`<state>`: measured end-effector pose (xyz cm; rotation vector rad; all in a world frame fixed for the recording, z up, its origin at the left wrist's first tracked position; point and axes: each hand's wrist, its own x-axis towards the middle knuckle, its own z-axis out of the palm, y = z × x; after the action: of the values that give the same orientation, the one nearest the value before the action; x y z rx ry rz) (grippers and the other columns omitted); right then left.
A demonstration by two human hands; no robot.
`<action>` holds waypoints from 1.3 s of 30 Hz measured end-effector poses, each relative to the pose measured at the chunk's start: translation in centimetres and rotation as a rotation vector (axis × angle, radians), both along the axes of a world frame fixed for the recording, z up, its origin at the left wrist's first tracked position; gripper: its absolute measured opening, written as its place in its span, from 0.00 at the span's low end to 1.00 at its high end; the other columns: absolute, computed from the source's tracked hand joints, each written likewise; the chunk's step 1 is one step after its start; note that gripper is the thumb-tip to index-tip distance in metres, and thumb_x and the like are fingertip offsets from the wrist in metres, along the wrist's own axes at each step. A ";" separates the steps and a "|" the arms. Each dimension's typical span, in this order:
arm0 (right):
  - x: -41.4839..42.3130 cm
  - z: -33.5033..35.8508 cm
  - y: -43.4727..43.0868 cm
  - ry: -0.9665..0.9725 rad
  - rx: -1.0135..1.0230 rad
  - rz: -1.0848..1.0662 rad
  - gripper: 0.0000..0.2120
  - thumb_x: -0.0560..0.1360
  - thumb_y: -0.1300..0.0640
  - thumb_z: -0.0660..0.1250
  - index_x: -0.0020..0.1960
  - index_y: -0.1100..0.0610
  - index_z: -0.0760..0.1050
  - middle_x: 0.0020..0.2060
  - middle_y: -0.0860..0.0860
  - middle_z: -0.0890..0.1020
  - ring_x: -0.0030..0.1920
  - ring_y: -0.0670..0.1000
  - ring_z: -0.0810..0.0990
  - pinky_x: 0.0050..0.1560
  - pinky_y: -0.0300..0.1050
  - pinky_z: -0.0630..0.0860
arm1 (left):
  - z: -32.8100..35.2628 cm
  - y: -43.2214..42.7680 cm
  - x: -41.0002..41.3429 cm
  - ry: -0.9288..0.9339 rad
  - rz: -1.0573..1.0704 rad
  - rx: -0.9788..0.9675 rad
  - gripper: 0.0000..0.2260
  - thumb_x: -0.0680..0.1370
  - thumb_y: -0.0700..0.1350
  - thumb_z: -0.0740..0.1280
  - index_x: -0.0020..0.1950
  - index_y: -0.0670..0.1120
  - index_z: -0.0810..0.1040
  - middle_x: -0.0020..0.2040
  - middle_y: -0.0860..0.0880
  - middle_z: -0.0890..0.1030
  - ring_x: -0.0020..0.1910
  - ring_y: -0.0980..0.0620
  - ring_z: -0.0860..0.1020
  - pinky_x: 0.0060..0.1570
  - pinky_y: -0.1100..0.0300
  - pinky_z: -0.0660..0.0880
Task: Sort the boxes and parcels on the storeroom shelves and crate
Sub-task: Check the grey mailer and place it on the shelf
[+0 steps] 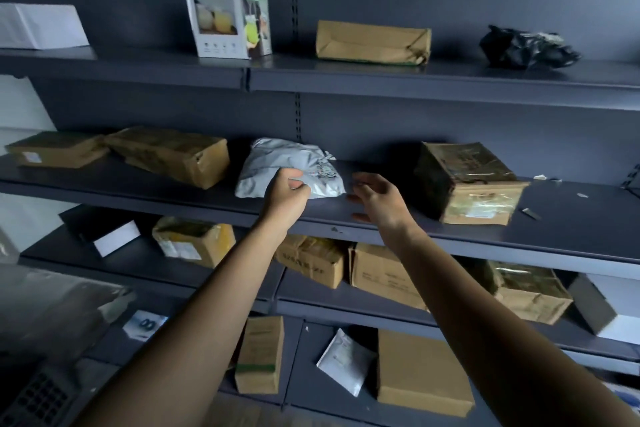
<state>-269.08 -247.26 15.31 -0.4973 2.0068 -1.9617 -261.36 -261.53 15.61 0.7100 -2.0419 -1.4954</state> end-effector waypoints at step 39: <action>-4.7 -5.4 -13.1 -0.107 0.305 -0.195 0.04 0.74 0.66 0.69 0.41 0.60 0.78 0.35 0.57 0.80 0.35 0.52 0.78 0.37 0.40 0.73 | -4.6 -20.9 -5.0 -0.373 -0.210 -0.044 0.37 0.67 0.53 0.78 0.70 0.48 0.63 0.67 0.44 0.68 0.63 0.44 0.70 0.57 0.50 0.74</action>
<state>-273.80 -260.39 9.88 -0.1261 2.3017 -1.6946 -266.39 -282.40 11.00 0.8287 -2.4864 -1.5139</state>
